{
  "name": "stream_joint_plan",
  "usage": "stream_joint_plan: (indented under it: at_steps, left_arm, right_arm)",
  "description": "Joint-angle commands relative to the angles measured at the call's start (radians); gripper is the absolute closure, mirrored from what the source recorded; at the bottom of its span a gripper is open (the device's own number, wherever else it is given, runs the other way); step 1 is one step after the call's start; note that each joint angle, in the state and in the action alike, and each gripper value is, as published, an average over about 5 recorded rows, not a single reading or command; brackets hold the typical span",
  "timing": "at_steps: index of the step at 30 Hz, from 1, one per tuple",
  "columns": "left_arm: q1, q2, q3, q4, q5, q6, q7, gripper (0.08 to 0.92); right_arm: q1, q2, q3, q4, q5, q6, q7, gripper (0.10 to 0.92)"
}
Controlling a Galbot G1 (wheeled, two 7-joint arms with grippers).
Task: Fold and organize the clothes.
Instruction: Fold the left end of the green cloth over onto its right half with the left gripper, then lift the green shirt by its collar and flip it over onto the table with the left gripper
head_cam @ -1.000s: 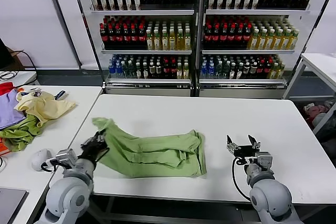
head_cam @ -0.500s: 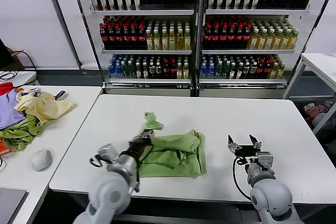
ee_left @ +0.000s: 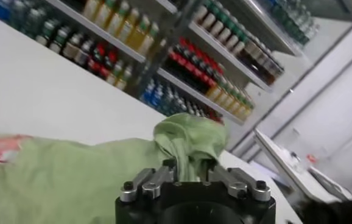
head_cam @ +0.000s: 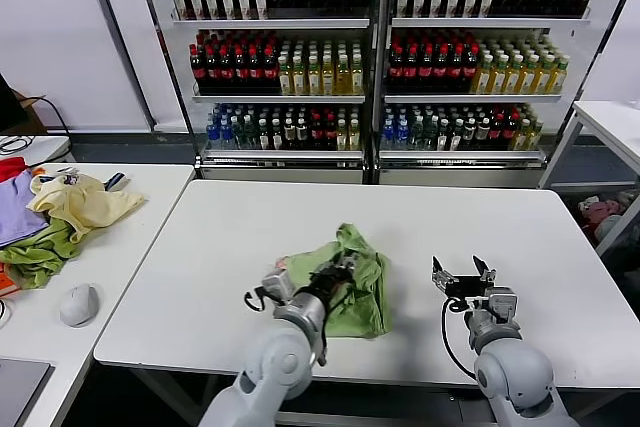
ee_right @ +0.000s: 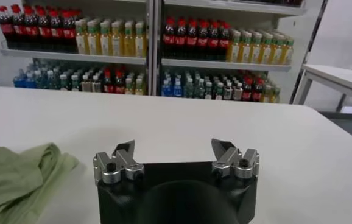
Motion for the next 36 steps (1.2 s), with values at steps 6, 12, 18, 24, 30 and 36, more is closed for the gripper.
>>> stream_joint_plan:
  at_steps: [6, 12, 18, 24, 30, 36]
  left_arm:
    - [0.040, -0.007, 0.021, -0.072, -0.056, 0.054, 0.026, 0.408]
    - [0.103, 0.075, -0.123, -0.090, 0.082, 0.003, 0.009, 0.238]
    - [0.146, 0.152, -0.221, -0.021, 0.364, -0.056, -0.005, 0.179]
    - [0.156, 0.166, -0.199, 0.051, 0.456, -0.059, -0.027, 0.177]
    - [0.160, 0.138, -0.136, 0.084, 0.464, -0.030, -0.026, 0.177]
    - [0.160, 0.111, -0.095, 0.097, 0.441, -0.022, -0.020, 0.178]
  right_arm:
    - [0.006, 0.006, -0.014, -0.019, -0.011, 0.005, -0.006, 0.203]
    - [0.011, 0.007, -0.020, -0.027, -0.014, 0.009, -0.009, 0.203]
    - [0.020, 0.009, -0.028, -0.034, -0.019, 0.012, -0.010, 0.203]
    - [0.025, 0.017, -0.041, -0.038, -0.028, 0.013, -0.010, 0.203]
    - [0.022, 0.023, -0.045, -0.035, -0.034, 0.013, -0.010, 0.203]
    - [0.020, 0.021, -0.040, -0.029, -0.033, 0.013, -0.010, 0.203]
